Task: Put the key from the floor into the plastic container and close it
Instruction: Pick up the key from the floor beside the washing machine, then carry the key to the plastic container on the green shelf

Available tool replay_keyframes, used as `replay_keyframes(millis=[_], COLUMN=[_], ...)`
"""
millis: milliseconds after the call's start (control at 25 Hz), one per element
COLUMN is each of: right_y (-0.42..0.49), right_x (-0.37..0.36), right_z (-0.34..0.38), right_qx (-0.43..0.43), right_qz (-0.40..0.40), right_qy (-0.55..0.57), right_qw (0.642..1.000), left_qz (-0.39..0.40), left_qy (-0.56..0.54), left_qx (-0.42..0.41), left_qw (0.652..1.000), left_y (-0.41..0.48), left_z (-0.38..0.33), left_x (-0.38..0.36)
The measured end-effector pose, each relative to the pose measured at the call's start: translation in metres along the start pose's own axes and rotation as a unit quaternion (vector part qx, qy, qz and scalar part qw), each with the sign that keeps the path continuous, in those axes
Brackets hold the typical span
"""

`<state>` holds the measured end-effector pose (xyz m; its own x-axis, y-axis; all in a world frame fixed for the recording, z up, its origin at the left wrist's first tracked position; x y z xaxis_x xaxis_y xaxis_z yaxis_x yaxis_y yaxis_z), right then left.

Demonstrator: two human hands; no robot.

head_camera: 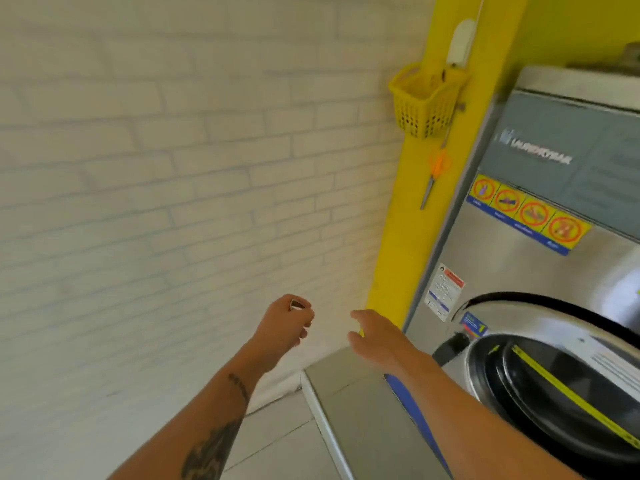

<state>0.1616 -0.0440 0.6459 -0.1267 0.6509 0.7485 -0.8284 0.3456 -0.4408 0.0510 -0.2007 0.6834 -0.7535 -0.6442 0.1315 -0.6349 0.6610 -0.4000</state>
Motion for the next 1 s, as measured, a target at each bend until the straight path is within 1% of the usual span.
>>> replay_keyframes(millis=[240, 400, 520, 760, 1000], right_y=[-0.081, -0.114, -0.138, -0.190, -0.265], right_x=[0.018, 0.010, -0.015, -0.117, -0.271], right_z=[0.061, 0.133, 0.196, 0.332, 0.484], right_qx=[0.088, 0.161, 0.216, 0.313, 0.396], right_qz=[-0.021, -0.016, -0.006, 0.041, 0.096], right_qy=[-0.082, -0.124, -0.149, -0.182, -0.192], right_qw=[0.992, 0.979, 0.965, 0.931, 0.893], left_qz=[-0.101, -0.176, -0.241, -0.360, -0.447], left_qy=[0.043, 0.048, 0.053, 0.017, -0.030], left_qx=[-0.043, -0.058, -0.056, -0.025, 0.018], left_qw=[0.993, 0.982, 0.967, 0.932, 0.894], left_y=[-0.125, -0.205, -0.264, -0.415, -0.591], left_z=[-0.019, -0.015, 0.002, 0.070, 0.173], left_x=[0.029, 0.074, 0.120, 0.217, 0.318])
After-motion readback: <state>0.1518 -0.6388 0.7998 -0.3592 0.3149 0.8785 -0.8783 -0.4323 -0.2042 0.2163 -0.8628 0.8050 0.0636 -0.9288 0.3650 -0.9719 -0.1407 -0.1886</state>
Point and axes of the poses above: each hand's wrist, its own y-axis towards the middle knuckle, its own x-axis out of the back of the hand, z = x × y, the point moved 1 cm from there along y, towards the middle knuckle, and after that the axes turned 11 degrees about z, right-handed, at the moved point
